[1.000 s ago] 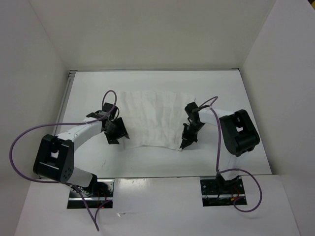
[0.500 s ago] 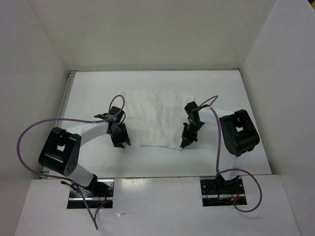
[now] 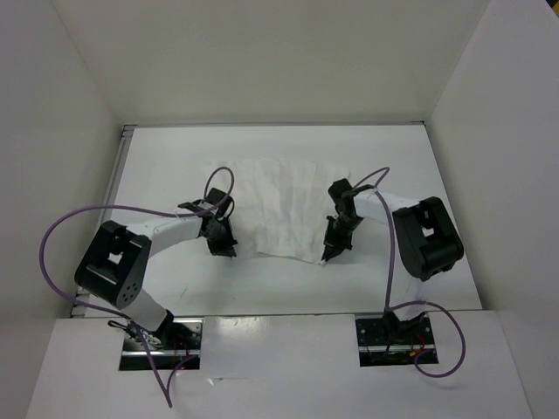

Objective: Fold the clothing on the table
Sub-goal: Fold the skirt

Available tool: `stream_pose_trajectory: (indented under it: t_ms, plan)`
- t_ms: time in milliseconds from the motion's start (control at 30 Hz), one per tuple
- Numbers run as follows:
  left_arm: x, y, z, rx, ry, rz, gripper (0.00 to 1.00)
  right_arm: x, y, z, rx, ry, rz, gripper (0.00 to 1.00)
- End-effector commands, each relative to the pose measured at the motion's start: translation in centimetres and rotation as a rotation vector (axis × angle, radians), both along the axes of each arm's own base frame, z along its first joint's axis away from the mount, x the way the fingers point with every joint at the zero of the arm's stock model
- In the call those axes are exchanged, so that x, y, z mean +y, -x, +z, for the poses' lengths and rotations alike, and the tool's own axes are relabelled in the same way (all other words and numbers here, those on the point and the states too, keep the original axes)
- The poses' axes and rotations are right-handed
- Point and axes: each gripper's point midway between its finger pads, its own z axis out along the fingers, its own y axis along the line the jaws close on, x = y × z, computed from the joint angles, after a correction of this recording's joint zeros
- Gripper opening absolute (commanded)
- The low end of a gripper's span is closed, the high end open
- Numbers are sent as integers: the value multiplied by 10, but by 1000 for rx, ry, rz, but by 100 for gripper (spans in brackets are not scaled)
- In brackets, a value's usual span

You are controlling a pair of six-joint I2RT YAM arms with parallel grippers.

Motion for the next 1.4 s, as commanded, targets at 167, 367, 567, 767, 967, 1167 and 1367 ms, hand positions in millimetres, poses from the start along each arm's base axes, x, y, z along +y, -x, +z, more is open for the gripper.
stream_pose_trajectory:
  t_ms: [167, 367, 567, 767, 967, 1167, 1367]
  plan:
    - [-7, -46, 109, -308, 39, -7, 0, -5, -89, 115, -412, -24, -4, 0]
    - [0, -99, 135, -468, 11, 15, 0, -7, -147, 176, -627, -40, 10, 0]
    - [1, -106, 150, -497, 13, 8, 0, -1, -137, 194, -677, -101, 32, 0]
    - [1, -49, 190, -563, 177, 2, 0, -7, -73, 215, -717, -190, 47, 0]
    - [3, 39, 255, -695, 425, -19, 0, -3, 18, 266, -796, -341, 74, 0]
    - [20, 94, 343, -921, 607, -6, 0, 0, 83, 372, -1056, -576, 115, 0]
    - [26, 60, 354, -963, 521, 69, 0, 20, 63, 388, -1107, -683, 84, 0]
